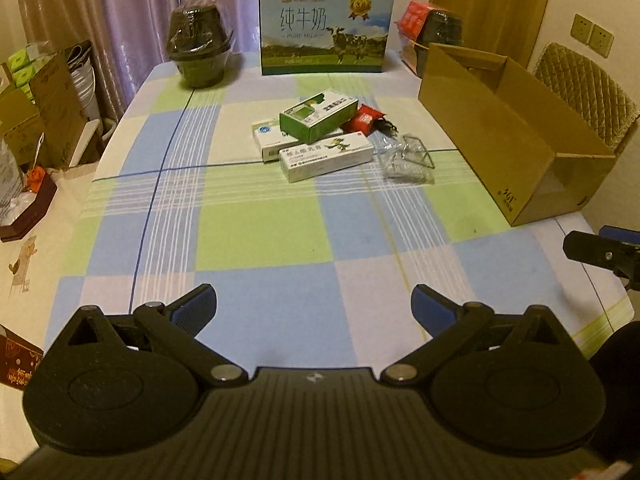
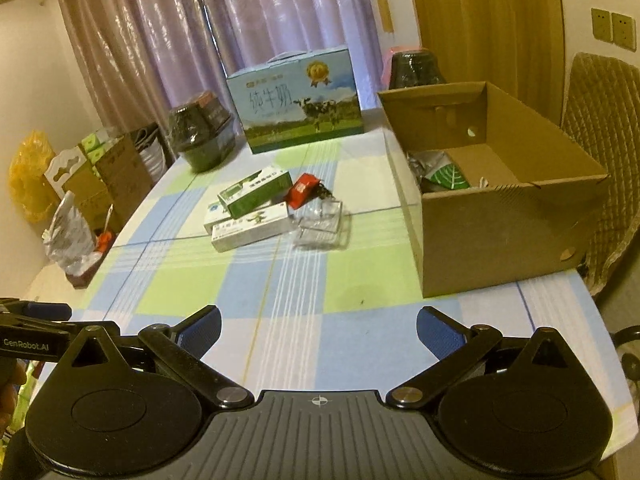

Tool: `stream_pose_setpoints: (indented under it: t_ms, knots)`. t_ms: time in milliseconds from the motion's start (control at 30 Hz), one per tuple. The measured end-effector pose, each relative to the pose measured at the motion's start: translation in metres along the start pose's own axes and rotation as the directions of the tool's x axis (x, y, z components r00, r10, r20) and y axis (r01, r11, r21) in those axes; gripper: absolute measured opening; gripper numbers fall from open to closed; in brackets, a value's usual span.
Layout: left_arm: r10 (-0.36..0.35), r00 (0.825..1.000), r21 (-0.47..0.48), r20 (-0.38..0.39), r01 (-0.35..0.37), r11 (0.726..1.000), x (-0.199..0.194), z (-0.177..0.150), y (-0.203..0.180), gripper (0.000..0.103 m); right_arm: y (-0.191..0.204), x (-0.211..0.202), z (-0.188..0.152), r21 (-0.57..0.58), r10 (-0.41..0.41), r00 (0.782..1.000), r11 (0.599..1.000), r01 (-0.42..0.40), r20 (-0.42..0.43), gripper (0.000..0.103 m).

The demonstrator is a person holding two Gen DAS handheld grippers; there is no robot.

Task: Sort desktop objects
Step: 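Withdraw both open tools from the cardboard box back over the table, then move the left tool to the white ointment box while the right tool approaches the wrapped wire rack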

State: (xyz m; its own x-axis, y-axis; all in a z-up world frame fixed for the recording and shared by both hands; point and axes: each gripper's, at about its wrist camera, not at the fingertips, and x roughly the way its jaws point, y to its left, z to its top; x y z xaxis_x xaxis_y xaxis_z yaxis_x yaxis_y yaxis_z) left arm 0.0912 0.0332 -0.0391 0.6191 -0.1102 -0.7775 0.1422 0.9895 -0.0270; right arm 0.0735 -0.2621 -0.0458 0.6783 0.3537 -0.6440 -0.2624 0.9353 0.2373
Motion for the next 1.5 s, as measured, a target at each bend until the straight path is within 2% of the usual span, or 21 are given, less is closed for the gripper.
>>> stream_pose_setpoints:
  t_ms: [467,600,800,1067,1167,1233,1367,1500]
  knots:
    - [-0.020,1.000,0.008,-0.020,0.020,1.000,0.012,0.000,0.005,0.102,0.007,0.017,0.000,-0.017,0.000,1.000,1.000,0.000,-0.023,0.101]
    - [-0.061,0.998,0.019,0.020,0.061,0.998,0.015,0.002,0.013,0.102,0.011,0.028,0.004,-0.030,-0.003,1.000,1.000,0.002,-0.022,0.101]
    - [-0.048,0.998,0.097,0.041,0.044,0.994,0.035,0.015,0.019,0.102,0.020,0.051,0.011,-0.061,-0.010,1.000,0.998,0.009,-0.018,0.101]
    - [-0.086,0.996,0.136,0.029,0.081,0.987,0.070,0.037,0.032,0.102,0.026,0.091,0.022,-0.080,-0.007,1.000,0.997,0.006,-0.020,0.101]
    - [-0.106,0.992,0.218,0.068,0.089,0.972,0.082,0.044,0.032,0.102,0.026,0.108,0.028,-0.085,-0.001,1.000,0.996,0.000,-0.017,0.101]
    - [-0.098,0.994,0.269,0.057,0.079,0.960,0.093,0.052,0.032,0.102,0.026,0.119,0.031,-0.088,-0.004,1.000,0.996,0.003,-0.013,0.101]
    - [-0.130,0.991,0.341,0.013,0.118,0.933,0.112,0.069,0.031,0.102,0.022,0.140,0.038,-0.079,-0.020,1.000,0.997,0.019,-0.004,0.101]
    - [-0.131,0.991,0.446,0.000,0.117,0.887,0.130,0.083,0.025,0.102,0.020,0.160,0.044,-0.084,-0.035,0.999,0.996,0.035,-0.004,0.101]
